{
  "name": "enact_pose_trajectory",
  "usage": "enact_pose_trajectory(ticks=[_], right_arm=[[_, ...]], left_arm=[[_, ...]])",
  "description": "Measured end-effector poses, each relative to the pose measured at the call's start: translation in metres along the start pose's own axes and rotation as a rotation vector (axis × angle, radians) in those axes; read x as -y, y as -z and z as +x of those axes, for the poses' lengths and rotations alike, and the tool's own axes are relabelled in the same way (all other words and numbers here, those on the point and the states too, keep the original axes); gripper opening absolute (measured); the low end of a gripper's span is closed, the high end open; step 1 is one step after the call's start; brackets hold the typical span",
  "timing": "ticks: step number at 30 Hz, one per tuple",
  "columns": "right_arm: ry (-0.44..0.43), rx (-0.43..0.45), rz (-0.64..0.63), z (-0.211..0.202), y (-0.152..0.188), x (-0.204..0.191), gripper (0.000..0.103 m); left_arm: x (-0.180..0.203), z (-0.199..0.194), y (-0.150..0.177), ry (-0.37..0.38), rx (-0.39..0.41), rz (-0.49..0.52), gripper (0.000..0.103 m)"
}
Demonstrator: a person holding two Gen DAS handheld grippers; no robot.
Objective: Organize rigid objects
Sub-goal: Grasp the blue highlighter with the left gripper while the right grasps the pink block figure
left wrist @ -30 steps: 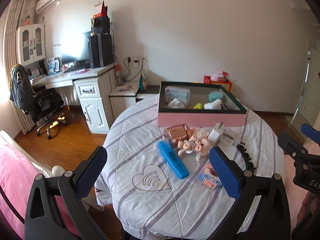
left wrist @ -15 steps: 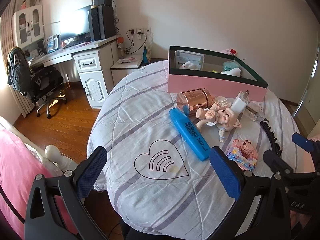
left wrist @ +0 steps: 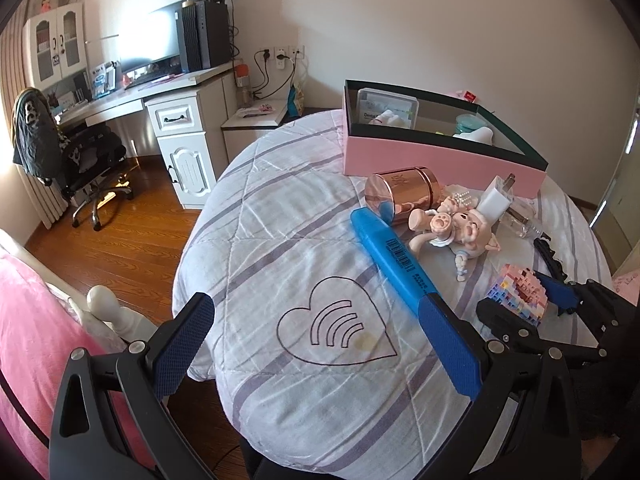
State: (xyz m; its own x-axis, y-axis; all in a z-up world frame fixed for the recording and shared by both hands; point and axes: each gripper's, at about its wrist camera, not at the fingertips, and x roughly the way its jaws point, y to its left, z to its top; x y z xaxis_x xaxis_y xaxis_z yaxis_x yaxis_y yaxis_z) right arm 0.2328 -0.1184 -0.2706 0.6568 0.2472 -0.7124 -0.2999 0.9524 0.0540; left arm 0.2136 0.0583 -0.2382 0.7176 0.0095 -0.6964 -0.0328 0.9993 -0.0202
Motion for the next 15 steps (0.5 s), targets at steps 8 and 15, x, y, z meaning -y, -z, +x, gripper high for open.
enact_pose_trajectory(ticks=[8, 15], right_arm=[[0.118, 0.090, 0.025, -0.030, -0.011, 0.042, 0.067], [0.120, 0.108, 0.083, -0.033, -0.020, 0.076, 0.067]], left_arm=[[0.037, 0.039, -0.016, 0.000, -0.047, 0.037, 0.103], [0.026, 0.064, -0.020, -0.062, -0.089, 0.049, 0.095]])
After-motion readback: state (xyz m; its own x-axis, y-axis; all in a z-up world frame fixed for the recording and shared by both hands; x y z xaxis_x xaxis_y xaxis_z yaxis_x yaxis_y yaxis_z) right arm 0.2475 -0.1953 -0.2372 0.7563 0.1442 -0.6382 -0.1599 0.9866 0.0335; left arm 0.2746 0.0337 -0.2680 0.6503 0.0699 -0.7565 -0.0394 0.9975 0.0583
